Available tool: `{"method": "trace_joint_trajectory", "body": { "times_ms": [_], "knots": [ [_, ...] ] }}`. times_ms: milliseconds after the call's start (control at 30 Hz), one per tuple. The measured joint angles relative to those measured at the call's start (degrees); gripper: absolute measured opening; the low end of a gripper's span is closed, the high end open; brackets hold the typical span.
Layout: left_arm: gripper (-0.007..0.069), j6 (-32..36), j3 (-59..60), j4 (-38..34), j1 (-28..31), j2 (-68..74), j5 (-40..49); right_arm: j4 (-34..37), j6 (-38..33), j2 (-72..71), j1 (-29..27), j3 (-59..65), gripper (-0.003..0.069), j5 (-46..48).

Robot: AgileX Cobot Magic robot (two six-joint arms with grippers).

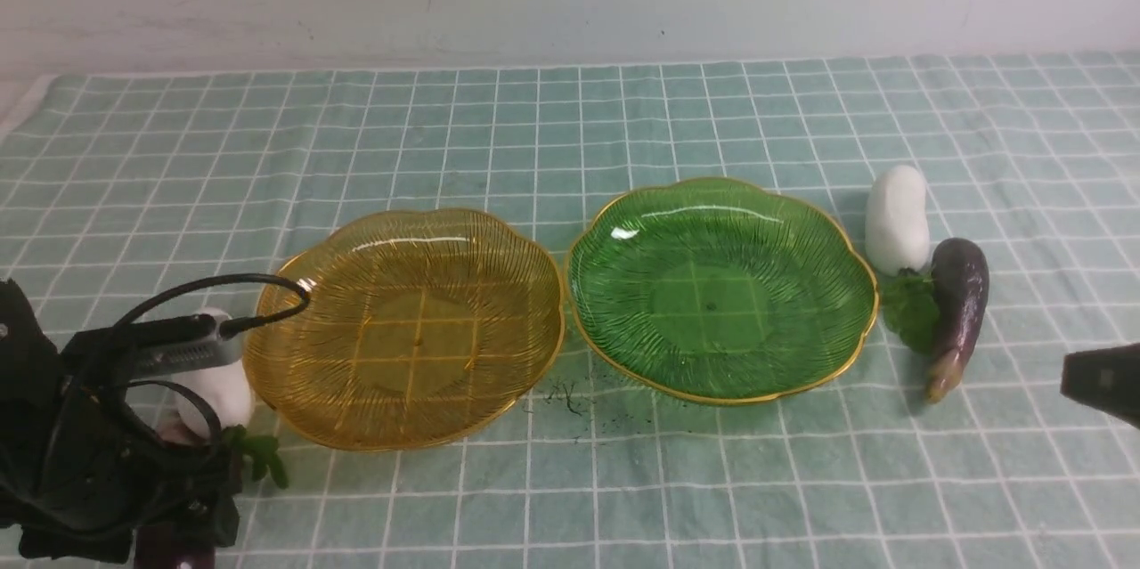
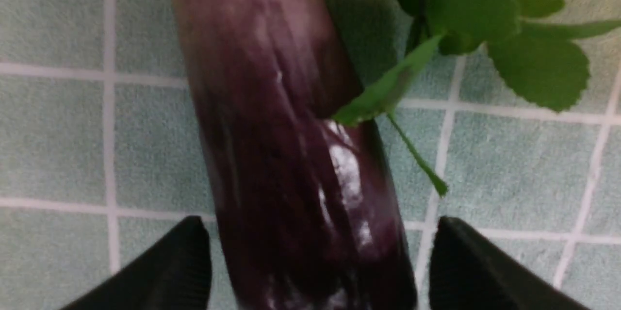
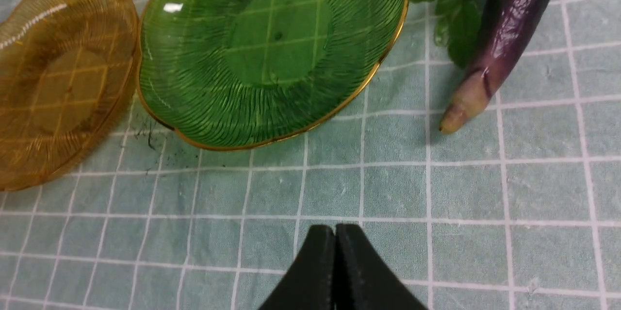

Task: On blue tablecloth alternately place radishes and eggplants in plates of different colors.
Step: 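Pick up the eggplant and place it in the yellow plate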

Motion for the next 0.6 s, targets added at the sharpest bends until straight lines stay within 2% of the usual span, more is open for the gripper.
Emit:
{"method": "trace_joint_trajectory", "body": {
  "times_ms": [33,67,100,400,533,600],
  "knots": [
    [0.0473,0.00,-0.06,0.00,0.00,0.13,0.33,-0.18,0.00,0.63,0.00,-0.74,-0.0015,0.53],
    [0.0391,-0.06,-0.21,0.00,0.00,0.30,1.09,-1.25,0.19,2.17,0.00,-2.60,-0.0015,1.54],
    [0.0370,0.13,-0.67,0.16,0.00,0.28,2.84,-3.41,1.04,4.35,0.00,-5.34,-0.0015,2.52],
    [0.0384,0.50,-7.55,2.55,0.05,-7.64,16.16,-16.60,11.44,17.89,-1.66,-14.58,-0.0015,4.96],
    [0.0384,0.55,-11.71,1.74,-0.91,-14.01,18.09,-17.56,13.47,23.91,-3.99,-17.38,-0.0015,5.41],
    [0.0384,0.57,-15.62,0.47,-3.42,-16.92,20.09,-17.68,14.18,28.05,-4.46,-19.27,-0.0012,5.96]
  ]
}}
